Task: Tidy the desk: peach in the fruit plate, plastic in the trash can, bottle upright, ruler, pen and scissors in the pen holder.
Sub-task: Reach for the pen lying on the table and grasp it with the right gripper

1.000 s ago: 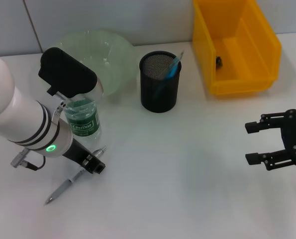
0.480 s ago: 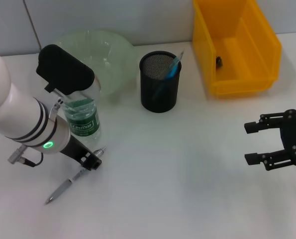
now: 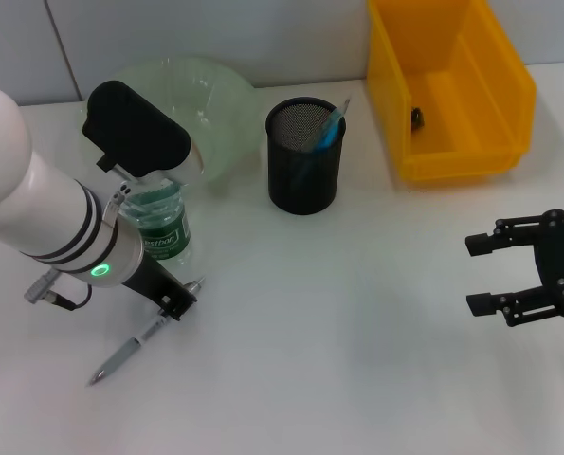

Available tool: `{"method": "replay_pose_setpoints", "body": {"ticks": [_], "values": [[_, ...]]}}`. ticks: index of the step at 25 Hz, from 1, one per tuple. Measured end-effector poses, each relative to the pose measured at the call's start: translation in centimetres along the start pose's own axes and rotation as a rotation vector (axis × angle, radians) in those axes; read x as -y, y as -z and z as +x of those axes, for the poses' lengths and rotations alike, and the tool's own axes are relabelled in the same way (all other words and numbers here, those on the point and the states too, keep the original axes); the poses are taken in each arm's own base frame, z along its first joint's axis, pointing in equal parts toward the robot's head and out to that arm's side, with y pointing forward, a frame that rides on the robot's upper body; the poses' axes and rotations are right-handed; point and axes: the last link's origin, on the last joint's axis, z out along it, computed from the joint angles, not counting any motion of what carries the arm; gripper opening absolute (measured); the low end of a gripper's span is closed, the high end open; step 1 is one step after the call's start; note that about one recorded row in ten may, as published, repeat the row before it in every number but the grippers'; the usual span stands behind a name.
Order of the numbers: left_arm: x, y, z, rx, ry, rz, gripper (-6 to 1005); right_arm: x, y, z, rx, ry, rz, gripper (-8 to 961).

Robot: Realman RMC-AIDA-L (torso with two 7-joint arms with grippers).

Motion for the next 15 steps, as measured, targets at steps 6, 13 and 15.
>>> {"method": "replay_pose_setpoints", "body": {"ticks": [6, 13, 15], "values": [[-0.22, 0.13, 0.18, -0.007, 0.006, -0.019, 159, -0.02, 0.13, 0.06, 0.000, 0.000, 0.006, 784], [-0.36, 0.43, 0.44, -0.018, 0.005, -0.036, 158, 0.00, 0.21, 0.05, 0.001, 0.000, 0.010, 784], [-0.40, 0.68, 0.59, -0.027, 0.001, -0.038, 131, 0.01, 0.25, 0.06, 0.001, -0.001, 0.012, 784]]}}
